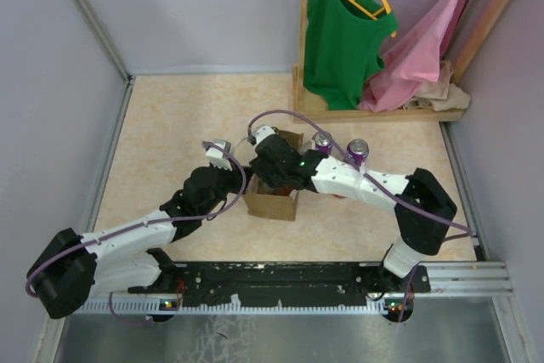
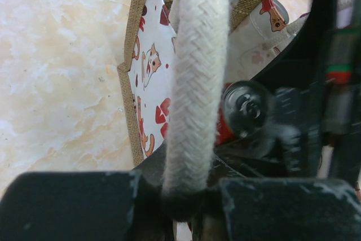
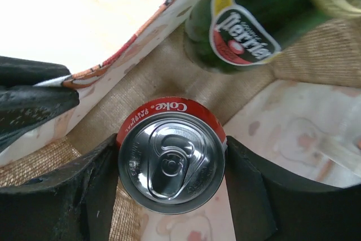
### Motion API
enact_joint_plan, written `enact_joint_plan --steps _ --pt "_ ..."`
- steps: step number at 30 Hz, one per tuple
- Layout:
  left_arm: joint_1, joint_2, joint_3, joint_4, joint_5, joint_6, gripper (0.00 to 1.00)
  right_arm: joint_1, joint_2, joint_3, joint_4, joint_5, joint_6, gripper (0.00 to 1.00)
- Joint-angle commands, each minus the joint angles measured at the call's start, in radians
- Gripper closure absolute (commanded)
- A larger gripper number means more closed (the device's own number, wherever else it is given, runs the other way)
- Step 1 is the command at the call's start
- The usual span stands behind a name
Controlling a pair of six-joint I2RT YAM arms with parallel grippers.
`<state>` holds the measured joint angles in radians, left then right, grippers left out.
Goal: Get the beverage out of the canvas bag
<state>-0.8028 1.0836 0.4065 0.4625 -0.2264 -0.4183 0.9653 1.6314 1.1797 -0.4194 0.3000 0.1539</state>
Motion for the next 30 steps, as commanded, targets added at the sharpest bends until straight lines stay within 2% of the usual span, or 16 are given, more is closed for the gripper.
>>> enact_joint_plan --steps 1,13,23,27,30 --pt "-0.007 0.012 0.003 -0.030 0.021 0.010 0.99 0.008 -0.158 0.123 0.039 0.082 -0.042 1.00" --pt "-0.008 0.019 0.007 -0.031 0.017 0.009 1.00 0.007 -0.360 0.180 0.116 0.246 -0.125 1.00" --pt "-0.008 0.026 0.013 -0.033 0.019 0.012 1.00 0.003 -0.491 0.164 0.290 0.564 -0.276 1.00" --pt "-0.008 0.027 0.013 -0.032 0.026 0.015 1.00 -0.058 -0.503 0.151 0.250 0.641 -0.239 1.00" --pt "-0.008 0.027 0.012 -0.033 0.027 0.020 1.00 -0.136 -0.515 0.139 0.161 0.614 -0.137 1.00"
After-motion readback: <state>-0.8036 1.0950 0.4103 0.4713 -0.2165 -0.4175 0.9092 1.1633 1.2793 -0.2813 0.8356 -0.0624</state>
